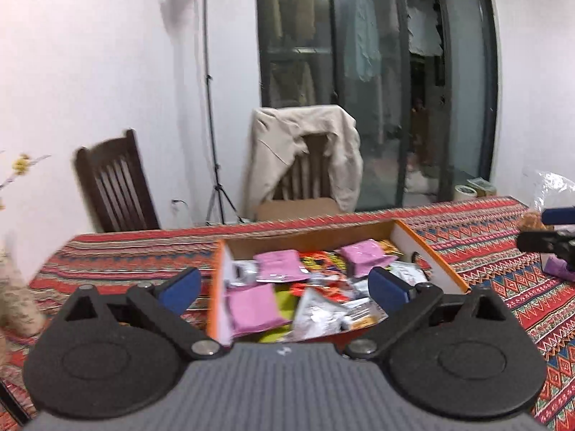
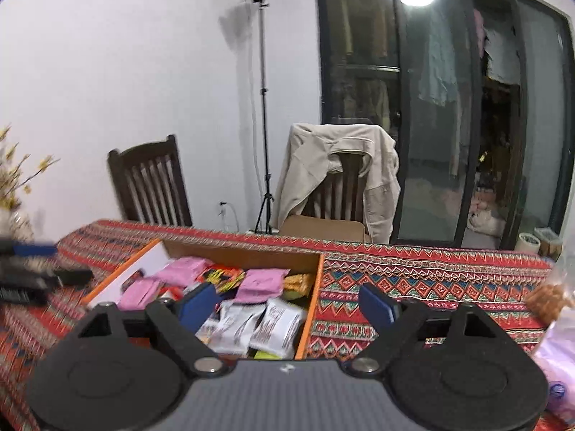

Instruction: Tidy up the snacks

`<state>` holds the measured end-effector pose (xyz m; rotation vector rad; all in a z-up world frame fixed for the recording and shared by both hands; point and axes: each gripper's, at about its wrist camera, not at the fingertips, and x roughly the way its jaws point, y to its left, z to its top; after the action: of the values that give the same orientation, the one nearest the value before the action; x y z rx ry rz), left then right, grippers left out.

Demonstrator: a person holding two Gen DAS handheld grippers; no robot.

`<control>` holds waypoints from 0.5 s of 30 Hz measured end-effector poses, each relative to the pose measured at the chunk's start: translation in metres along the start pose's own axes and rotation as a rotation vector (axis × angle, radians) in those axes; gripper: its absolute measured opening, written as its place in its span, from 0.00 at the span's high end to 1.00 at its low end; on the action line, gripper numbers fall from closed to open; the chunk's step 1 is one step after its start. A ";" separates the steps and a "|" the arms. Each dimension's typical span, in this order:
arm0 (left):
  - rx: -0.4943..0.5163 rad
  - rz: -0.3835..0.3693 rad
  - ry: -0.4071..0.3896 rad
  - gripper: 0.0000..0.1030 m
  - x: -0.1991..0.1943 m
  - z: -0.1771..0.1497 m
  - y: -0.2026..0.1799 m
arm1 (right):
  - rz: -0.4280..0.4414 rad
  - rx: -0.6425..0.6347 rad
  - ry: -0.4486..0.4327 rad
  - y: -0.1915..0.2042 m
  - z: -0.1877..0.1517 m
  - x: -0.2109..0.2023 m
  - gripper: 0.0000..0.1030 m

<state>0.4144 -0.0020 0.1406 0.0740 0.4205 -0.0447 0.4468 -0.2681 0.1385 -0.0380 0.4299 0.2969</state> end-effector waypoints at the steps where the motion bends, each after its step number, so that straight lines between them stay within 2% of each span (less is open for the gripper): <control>1: -0.009 0.006 -0.009 0.01 -0.008 -0.001 0.005 | 0.002 -0.007 -0.005 0.005 -0.002 -0.009 0.15; 4: -0.022 0.014 -0.038 0.01 -0.035 -0.012 0.013 | 0.011 0.002 -0.031 0.017 -0.010 -0.034 0.11; 15: -0.051 -0.021 -0.101 0.01 -0.132 -0.058 0.007 | 0.024 -0.030 -0.104 0.065 -0.057 -0.116 0.10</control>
<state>0.2708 0.0137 0.1423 0.0173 0.3213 -0.0579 0.3042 -0.2431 0.1368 -0.0464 0.3226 0.3272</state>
